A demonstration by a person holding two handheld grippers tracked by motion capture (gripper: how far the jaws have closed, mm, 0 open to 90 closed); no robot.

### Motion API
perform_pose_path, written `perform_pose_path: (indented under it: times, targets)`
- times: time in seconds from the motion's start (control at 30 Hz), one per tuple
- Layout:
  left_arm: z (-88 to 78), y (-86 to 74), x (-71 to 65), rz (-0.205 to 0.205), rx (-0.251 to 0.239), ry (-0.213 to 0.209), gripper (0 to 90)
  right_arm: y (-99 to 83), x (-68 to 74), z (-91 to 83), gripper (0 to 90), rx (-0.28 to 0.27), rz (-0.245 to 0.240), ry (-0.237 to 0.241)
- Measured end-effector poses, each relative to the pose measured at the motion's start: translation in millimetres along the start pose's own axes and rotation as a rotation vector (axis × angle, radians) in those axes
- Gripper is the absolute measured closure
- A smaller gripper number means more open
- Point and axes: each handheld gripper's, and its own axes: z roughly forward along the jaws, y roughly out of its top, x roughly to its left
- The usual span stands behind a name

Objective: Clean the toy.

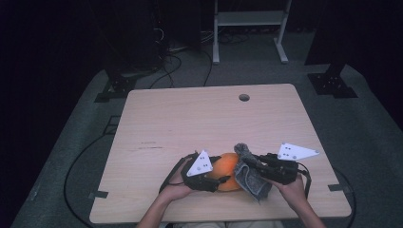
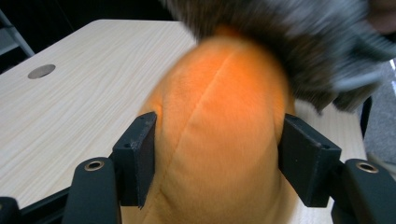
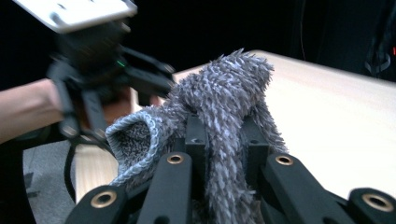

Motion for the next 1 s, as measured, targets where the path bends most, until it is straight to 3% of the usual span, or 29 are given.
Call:
perform_pose_path:
  times: [0.07,0.13,0.2,0.23,0.3,0.33,0.4,0.47,0.57,0.6,0.63,0.7,0.77,0.9,0.97,1.0]
  targets:
    - [1.7,-1.6,1.1,-0.01,-0.014,-0.005,29.1,-9.3,-8.9,1.9,77.0,0.019,0.041,-0.008]
    - [3.4,-2.4,6.7,-0.072,-0.018,-0.034,19.1,-12.5,-13.3,1.6,77.0,0.021,0.056,-0.015]
    - [5.2,-4.7,10.5,-0.098,0.011,0.005,13.8,-12.0,-15.5,-0.1,76.9,0.027,0.054,-0.023]
    - [6.5,-6.2,11.7,-0.12,0.016,0.002,13.2,-11.3,-15.2,-0.9,77.0,0.031,0.047,-0.031]
    - [8.5,-7.6,8.8,-0.103,0.014,0.014,17.1,-6.9,-9.9,-3.2,77.0,0.033,0.014,-0.058]
    - [9.5,-7.2,6.5,-0.095,0.013,0.009,20.0,-3.0,-4.1,-4.0,77.0,0.028,-0.028,-0.07]
    - [11.2,-5.7,1.3,-0.061,0.019,-0.003,21.7,3.6,5.8,-2.4,77.0,0.002,-0.072,-0.055]
    - [8.7,-4.5,-0.1,-0.034,0.023,-0.035,21.7,4.2,10.2,4.9,77.0,0.047,-0.106,-0.055]
    - [2.4,-6.6,5.0,-0.034,0.006,-0.095,20.1,-4.5,3.6,10.5,76.9,0.096,-0.094,-0.046]
    - [1.9,-6.8,7.4,-0.053,0.0,-0.084,18.9,-5.7,0.9,8.9,77.0,0.099,-0.086,-0.051]
    - [4.0,-6.5,10.4,-0.087,0.019,-0.063,14.8,-6.3,-1.7,6.6,76.9,0.097,-0.073,-0.051]
    - [11.9,-9.4,11.1,-0.116,0.054,-0.049,10.4,-8.1,-4.4,4.3,76.9,0.093,-0.064,-0.056]
    - [16.2,-12.3,7.4,-0.102,0.051,-0.031,15.5,-7.1,-2.8,5.6,77.0,0.091,-0.059,-0.056]
    - [13.8,-10.0,3.9,-0.076,0.047,0.014,27.3,1.7,15.8,9.3,77.2,0.11,-0.164,-0.043]
    - [13.5,-9.9,4.1,-0.085,0.038,0.017,29.9,2.1,15.0,8.8,77.2,0.11,-0.167,-0.045]
    - [12.7,-9.5,6.0,-0.121,0.017,0.011,30.6,-2.0,3.4,4.6,77.2,0.112,-0.13,-0.062]
